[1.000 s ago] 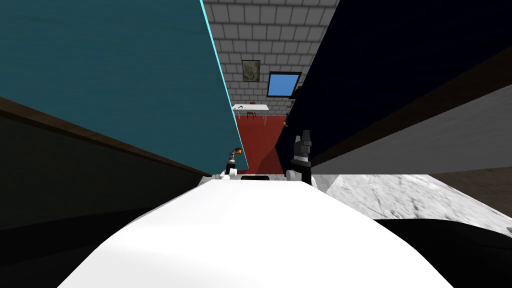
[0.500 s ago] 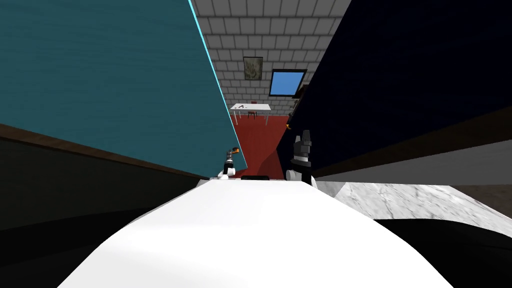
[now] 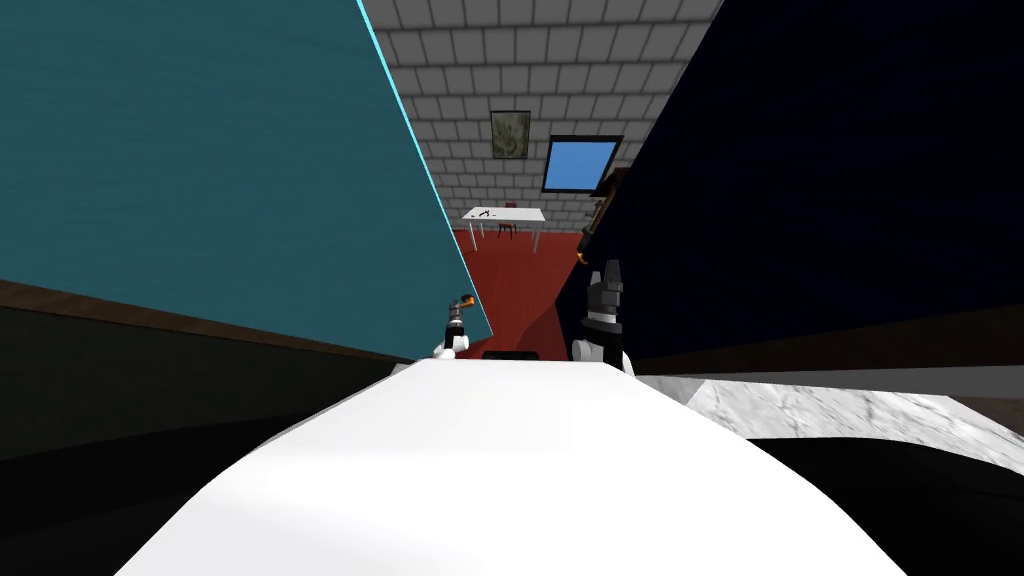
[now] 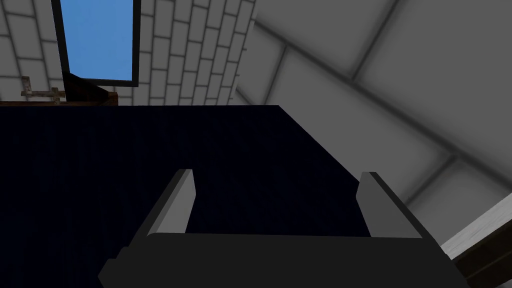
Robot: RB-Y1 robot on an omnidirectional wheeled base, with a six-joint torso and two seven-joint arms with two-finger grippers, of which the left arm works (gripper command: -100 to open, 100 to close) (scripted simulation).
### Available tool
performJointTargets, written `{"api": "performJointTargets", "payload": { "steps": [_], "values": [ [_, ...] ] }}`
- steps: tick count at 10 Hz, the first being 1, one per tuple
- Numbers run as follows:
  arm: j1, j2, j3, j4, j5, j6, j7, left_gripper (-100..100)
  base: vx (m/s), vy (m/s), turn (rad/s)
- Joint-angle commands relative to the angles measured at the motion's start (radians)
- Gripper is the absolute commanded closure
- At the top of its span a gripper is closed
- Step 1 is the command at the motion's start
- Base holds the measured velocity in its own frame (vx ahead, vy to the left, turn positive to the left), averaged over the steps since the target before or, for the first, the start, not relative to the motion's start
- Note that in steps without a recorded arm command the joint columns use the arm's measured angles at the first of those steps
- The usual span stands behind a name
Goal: Push the door open
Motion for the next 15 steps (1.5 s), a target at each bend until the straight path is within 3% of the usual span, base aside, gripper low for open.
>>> {"api": "performJointTargets", "payload": {
  "steps": [1, 3, 10, 12, 15],
  "values": [
    [0.007, 0.003, 0.025, -0.021, 0.014, 0.011, -0.010, 100, 0.117, -0.041, 0.062],
    [0.007, 0.003, 0.025, -0.021, 0.014, 0.011, -0.010, 100, 0.115, -0.046, 0.044],
    [0.008, -0.027, 0.092, -0.021, 0.055, 0.014, -0.030, 100, 0.177, -0.058, 0.069],
    [0.018, -0.008, 0.099, -0.018, 0.064, 0.011, -0.029, 100, 0.087, 0.001, 0.053],
    [0.019, 0.005, 0.102, -0.012, 0.081, 0.008, -0.029, 100, 0.171, -0.012, 0.054]
  ]
}}
